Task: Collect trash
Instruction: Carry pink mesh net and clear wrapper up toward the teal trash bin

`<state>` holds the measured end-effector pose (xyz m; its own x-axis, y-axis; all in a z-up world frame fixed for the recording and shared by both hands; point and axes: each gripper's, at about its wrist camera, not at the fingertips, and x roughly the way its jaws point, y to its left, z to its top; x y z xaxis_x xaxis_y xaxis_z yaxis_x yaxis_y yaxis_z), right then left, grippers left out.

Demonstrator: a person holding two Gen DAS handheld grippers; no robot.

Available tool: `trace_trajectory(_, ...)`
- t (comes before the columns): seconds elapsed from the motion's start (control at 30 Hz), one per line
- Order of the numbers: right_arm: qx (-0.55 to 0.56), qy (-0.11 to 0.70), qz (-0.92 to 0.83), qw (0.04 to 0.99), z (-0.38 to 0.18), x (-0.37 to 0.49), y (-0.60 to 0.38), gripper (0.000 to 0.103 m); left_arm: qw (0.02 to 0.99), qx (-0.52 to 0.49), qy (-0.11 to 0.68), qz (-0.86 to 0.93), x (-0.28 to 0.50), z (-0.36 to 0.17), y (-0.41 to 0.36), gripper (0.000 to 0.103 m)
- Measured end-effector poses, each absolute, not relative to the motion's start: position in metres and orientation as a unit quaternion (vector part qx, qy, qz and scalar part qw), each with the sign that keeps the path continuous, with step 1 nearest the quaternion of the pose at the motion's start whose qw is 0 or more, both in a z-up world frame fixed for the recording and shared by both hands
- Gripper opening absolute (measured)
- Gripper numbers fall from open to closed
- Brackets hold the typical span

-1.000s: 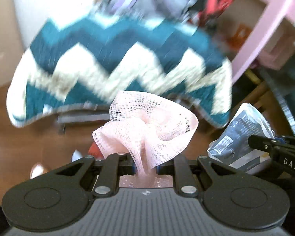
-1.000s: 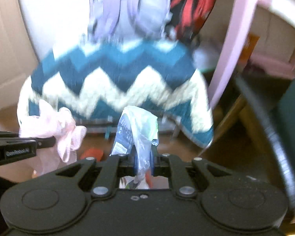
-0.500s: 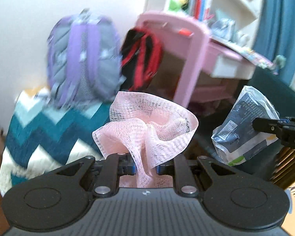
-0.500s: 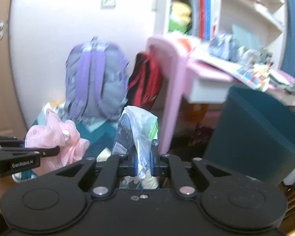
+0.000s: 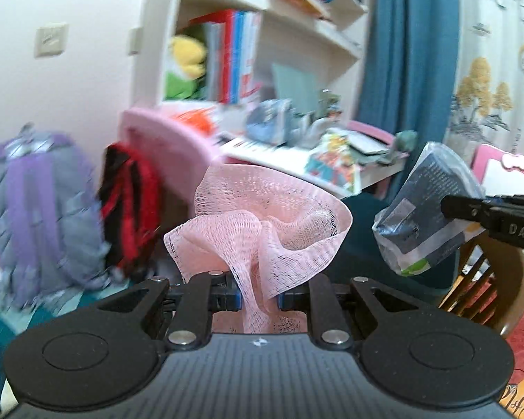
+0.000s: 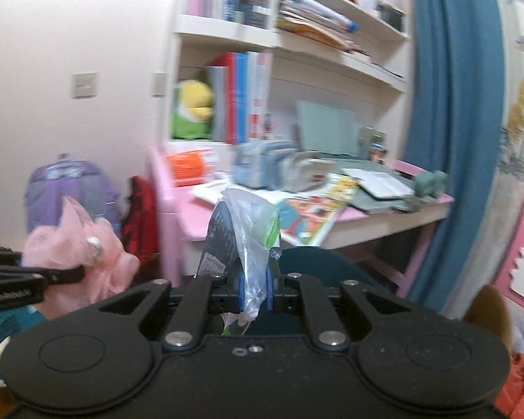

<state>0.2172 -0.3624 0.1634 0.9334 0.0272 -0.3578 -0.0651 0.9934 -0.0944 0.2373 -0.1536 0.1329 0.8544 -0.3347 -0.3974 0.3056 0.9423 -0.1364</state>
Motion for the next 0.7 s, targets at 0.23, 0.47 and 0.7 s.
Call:
trace_trajectory(0.23, -0.04, 0.23, -0.022, 0.972, 0.151, 0.257, -0.417, 0.01, 0.949, -0.02, 0.215, -0.229, 0.275, 0.158, -0.23, 0.016)
trace_trajectory(0.47, -0.052, 0.284, -0.029, 0.957, 0.128, 0.288, -0.433, 0.01, 0.933, -0.003, 0.25, -0.26, 0.315, 0.153, -0.301, 0.016)
trace_trajectory(0.7, -0.069, 0.334, -0.02, 0.94, 0.11, 0.31, -0.433, 0.011, 0.913, 0.013, 0.313, -0.262, 0.357, 0.115, -0.343, 0.017)
